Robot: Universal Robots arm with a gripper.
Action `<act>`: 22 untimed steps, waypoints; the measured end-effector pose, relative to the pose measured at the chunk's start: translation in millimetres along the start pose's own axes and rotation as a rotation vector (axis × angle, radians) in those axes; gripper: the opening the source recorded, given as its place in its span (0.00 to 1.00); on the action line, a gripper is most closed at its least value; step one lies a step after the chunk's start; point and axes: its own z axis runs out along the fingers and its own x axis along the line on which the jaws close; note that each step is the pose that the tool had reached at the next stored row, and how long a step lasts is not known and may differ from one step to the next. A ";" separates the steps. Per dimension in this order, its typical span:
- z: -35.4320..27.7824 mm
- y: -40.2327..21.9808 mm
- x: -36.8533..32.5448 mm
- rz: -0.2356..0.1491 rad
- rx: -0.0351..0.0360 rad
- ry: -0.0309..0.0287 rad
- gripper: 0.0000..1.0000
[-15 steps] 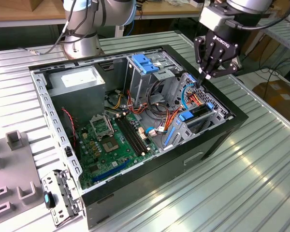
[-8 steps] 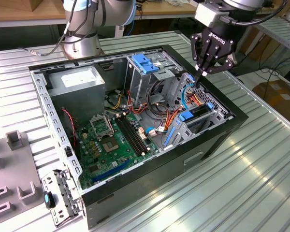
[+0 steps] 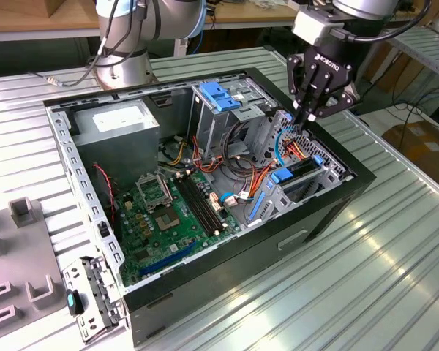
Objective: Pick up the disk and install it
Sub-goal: 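Insert the second disk wire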
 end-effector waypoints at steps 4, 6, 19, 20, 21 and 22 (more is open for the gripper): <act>3.9 -0.1 -1.0 0.000 -0.0009 0.0213 0.24; 5.9 -0.1 -1.2 0.000 -0.0013 0.0306 0.24; 19.4 -0.3 -2.1 0.001 -0.0038 0.0878 0.18; 20.1 -0.3 -2.1 0.001 -0.0040 0.0920 0.18; 21.2 -0.3 -2.2 0.001 -0.0043 0.0983 0.18; 21.9 -0.4 -2.2 0.001 -0.0044 0.1028 0.18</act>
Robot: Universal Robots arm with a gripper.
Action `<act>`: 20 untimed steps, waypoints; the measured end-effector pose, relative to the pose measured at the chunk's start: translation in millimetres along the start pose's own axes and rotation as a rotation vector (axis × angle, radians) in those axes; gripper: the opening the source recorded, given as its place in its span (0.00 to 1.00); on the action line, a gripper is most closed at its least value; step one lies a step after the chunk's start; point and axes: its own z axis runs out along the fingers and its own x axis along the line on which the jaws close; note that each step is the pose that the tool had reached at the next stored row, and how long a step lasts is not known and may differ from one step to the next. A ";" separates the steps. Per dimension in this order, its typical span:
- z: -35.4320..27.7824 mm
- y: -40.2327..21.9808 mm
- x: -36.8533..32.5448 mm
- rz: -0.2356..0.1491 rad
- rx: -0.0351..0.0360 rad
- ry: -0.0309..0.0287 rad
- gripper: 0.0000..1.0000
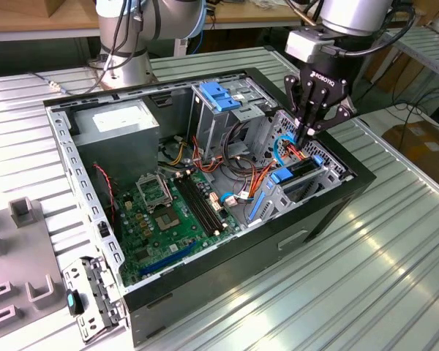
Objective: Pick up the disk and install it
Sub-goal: 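Insert the second disk wire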
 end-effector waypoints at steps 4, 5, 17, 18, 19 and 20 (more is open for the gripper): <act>1.7 0.0 -0.3 0.000 -0.0004 0.0114 0.18; 1.7 0.0 -0.4 0.000 -0.0004 0.0113 0.18; 5.6 2.1 1.9 0.000 0.0007 0.0113 0.16; 5.6 2.1 1.9 0.000 0.0007 0.0113 0.16; 5.6 2.1 1.9 0.000 0.0007 0.0113 0.16; 5.6 2.1 1.9 0.000 0.0007 0.0113 0.16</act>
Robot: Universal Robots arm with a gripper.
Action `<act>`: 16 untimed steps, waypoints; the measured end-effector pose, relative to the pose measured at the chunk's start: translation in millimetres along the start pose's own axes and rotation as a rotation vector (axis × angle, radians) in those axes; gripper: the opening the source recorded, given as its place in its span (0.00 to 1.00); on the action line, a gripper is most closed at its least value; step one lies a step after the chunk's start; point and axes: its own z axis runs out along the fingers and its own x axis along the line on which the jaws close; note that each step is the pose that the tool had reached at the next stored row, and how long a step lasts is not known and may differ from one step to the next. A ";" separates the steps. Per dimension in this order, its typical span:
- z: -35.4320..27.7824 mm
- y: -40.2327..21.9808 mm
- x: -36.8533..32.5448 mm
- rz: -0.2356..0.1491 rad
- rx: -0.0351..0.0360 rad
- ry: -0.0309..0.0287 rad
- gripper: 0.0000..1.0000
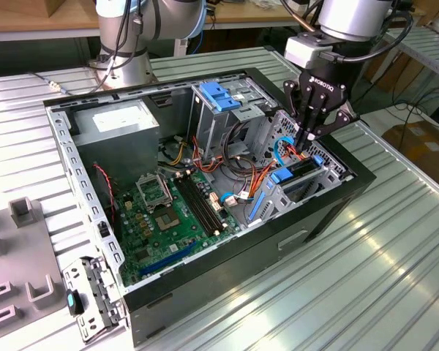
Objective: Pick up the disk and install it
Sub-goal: 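Insert the second disk wire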
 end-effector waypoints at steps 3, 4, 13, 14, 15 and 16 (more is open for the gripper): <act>0.0 0.0 0.0 0.000 0.0000 0.0000 0.16; 0.0 0.1 0.0 0.000 0.0000 0.0000 0.16; 0.3 5.6 -0.2 0.000 0.0000 -0.0003 0.16; 0.3 5.8 0.0 0.000 0.0001 -0.0004 0.16; 0.6 6.0 0.7 0.000 0.0002 -0.0014 0.16; 0.9 6.2 1.3 0.000 0.0002 -0.0021 0.16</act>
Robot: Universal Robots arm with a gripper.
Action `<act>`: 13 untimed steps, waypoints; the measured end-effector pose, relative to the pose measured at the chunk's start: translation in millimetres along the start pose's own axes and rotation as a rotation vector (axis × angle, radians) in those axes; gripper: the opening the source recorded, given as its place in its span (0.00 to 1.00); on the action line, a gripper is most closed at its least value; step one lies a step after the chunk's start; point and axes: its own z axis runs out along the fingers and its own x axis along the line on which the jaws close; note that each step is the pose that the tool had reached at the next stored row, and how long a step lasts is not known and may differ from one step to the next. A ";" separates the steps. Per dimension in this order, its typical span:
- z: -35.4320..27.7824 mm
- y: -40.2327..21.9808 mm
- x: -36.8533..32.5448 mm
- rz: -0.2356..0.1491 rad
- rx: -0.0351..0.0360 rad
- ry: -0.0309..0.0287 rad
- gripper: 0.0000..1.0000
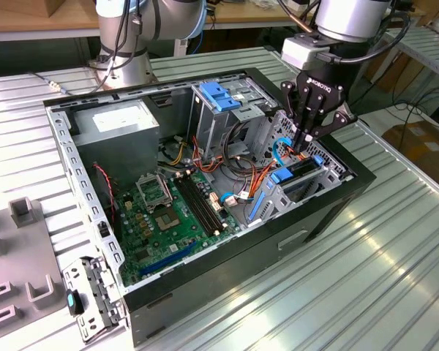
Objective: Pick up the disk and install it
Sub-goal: 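Insert the second disk wire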
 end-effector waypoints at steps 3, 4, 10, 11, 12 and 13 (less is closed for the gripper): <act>1.0 1.3 2.6 0.000 0.0005 -0.0075 0.16; 1.2 1.6 3.2 0.000 0.0011 -0.0157 0.16; 2.0 3.1 5.7 -0.001 0.0038 -0.0575 0.16; 2.0 3.1 5.7 -0.001 0.0038 -0.0575 0.16; 2.0 3.2 5.7 -0.001 0.0038 -0.0574 0.16; 1.9 3.2 5.8 -0.001 0.0038 -0.0574 0.16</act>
